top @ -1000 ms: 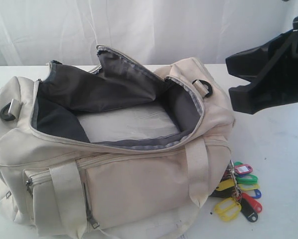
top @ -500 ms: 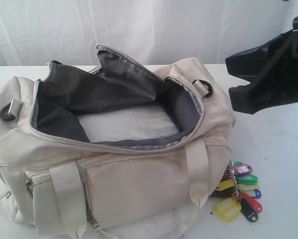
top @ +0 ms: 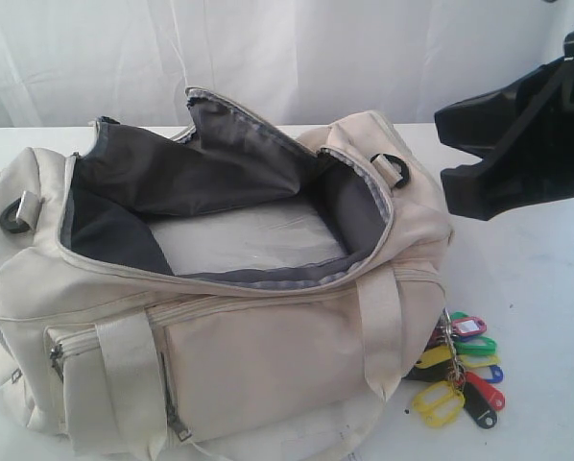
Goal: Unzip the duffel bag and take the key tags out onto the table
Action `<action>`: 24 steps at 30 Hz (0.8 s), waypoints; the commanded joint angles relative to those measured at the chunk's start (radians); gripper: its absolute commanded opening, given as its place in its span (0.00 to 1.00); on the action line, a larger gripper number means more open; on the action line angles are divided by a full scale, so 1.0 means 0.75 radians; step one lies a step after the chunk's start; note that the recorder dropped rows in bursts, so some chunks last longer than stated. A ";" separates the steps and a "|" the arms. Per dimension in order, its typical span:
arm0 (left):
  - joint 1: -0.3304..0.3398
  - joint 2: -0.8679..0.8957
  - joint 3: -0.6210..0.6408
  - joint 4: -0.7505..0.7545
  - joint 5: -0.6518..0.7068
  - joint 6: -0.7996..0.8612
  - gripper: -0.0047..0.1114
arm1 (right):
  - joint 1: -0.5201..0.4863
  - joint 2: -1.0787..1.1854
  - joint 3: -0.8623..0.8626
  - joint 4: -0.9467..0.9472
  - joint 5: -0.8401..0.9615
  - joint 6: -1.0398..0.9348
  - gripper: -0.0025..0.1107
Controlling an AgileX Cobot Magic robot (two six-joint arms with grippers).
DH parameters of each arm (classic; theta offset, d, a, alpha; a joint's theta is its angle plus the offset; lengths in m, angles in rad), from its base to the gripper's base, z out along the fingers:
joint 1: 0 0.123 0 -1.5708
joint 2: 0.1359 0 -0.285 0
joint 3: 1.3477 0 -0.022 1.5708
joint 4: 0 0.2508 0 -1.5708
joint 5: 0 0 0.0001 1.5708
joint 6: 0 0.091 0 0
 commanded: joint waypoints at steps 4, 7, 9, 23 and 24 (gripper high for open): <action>0.003 -0.006 0.006 -0.025 -0.013 -0.003 0.04 | -0.002 -0.007 0.003 0.000 -0.010 -0.011 0.02; 0.003 -0.006 0.006 -0.025 -0.013 -0.003 0.04 | -0.002 -0.007 0.003 0.000 -0.010 -0.011 0.02; 0.003 -0.006 0.006 -0.025 -0.013 -0.003 0.04 | -0.002 -0.007 0.003 0.000 -0.010 -0.011 0.02; 0.003 -0.006 0.006 -0.025 -0.013 -0.003 0.04 | -0.002 -0.020 0.003 0.000 -0.008 0.005 0.02; 0.003 -0.006 0.006 -0.025 -0.013 -0.003 0.04 | -0.002 -0.037 0.003 0.000 -0.005 0.005 0.02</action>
